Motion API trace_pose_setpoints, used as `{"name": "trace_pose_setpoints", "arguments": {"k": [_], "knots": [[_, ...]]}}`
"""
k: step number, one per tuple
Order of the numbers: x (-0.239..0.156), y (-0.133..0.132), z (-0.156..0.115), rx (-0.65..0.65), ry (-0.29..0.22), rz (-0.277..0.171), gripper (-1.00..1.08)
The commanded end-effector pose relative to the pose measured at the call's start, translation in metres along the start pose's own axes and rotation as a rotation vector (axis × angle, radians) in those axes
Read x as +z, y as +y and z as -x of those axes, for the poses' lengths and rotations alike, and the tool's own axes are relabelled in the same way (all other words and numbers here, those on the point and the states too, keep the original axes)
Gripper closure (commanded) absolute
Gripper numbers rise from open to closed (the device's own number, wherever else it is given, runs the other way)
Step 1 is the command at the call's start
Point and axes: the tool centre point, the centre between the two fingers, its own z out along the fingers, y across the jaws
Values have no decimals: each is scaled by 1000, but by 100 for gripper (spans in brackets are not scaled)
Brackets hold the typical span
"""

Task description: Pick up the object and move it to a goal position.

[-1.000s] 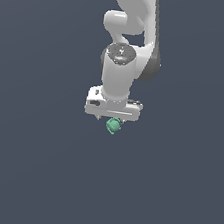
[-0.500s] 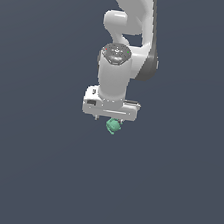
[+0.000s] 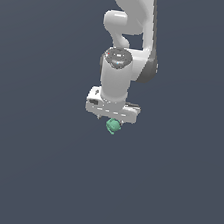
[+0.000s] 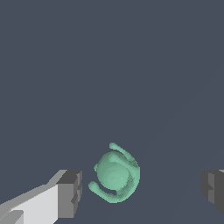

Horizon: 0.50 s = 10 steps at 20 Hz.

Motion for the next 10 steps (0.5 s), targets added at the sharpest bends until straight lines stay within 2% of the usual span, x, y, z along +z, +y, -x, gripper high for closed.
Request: {"name": "trace_pose_setpoints", "arguments": {"k": [1,10], "knots": [[6,-2,4,50,1,-2,-92],[33,-9,25,286,7,-7,-92]]}}
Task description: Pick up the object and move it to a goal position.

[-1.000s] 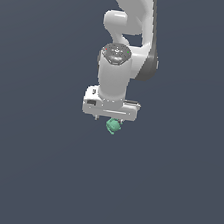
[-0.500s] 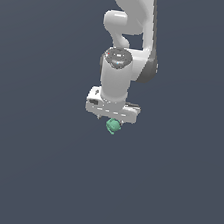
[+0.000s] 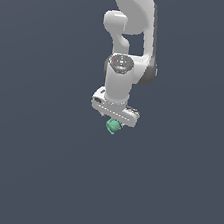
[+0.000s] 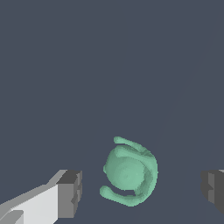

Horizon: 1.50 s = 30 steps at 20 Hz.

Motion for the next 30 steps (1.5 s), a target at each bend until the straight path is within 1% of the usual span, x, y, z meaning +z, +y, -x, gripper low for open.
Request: {"name": "trace_pose_setpoints", "arguments": {"k": [1,8,14,19,24,30], "knots": [[7,0,6,69,2,-1,-92],[24,2,22,231,8,-3,-92],[32,3,30,316,12,-3,-92],[35,4,33,348,13,-3,-92],[37,4,33,346,13,-3,-92],[56,4,34,349,13,-3,-92]]}}
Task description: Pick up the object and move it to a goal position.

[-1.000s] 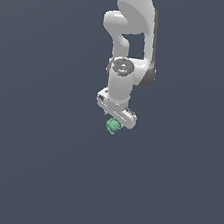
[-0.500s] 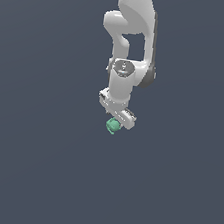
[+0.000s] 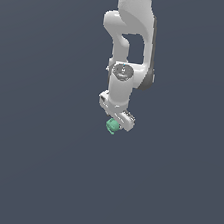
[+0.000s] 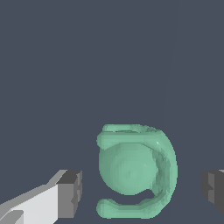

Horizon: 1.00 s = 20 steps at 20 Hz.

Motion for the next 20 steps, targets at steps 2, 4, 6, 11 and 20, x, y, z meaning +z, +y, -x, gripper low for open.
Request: {"name": "trace_pose_setpoints", "arguments": {"k": [2,4,6,11,20], "knots": [[17,1,1,2,0,1,-92],[26,1,1,3,0,1,-92],[32,1,1,3,0,1,-92],[36,0,0,3,0,1,108],[36,0,0,3,0,1,108]]}}
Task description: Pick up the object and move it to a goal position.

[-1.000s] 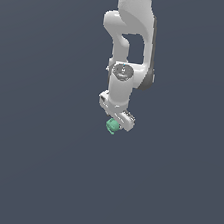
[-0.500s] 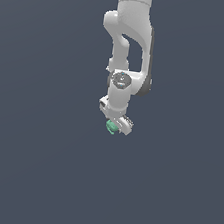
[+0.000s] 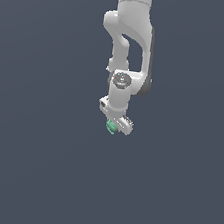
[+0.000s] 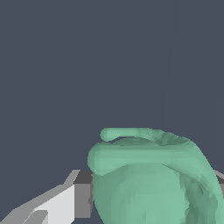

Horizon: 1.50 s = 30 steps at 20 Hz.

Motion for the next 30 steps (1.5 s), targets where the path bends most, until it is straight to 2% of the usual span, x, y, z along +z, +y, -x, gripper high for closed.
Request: {"name": "trace_pose_setpoints", "arguments": {"k": [1,8,14,30], "knots": [[0,0,0,0,0,0,108],[-13,4,-4,0,0,0,108],[-45,14,-13,1,-1,0,108],[-203,63,-60,3,-1,1,108]]}}
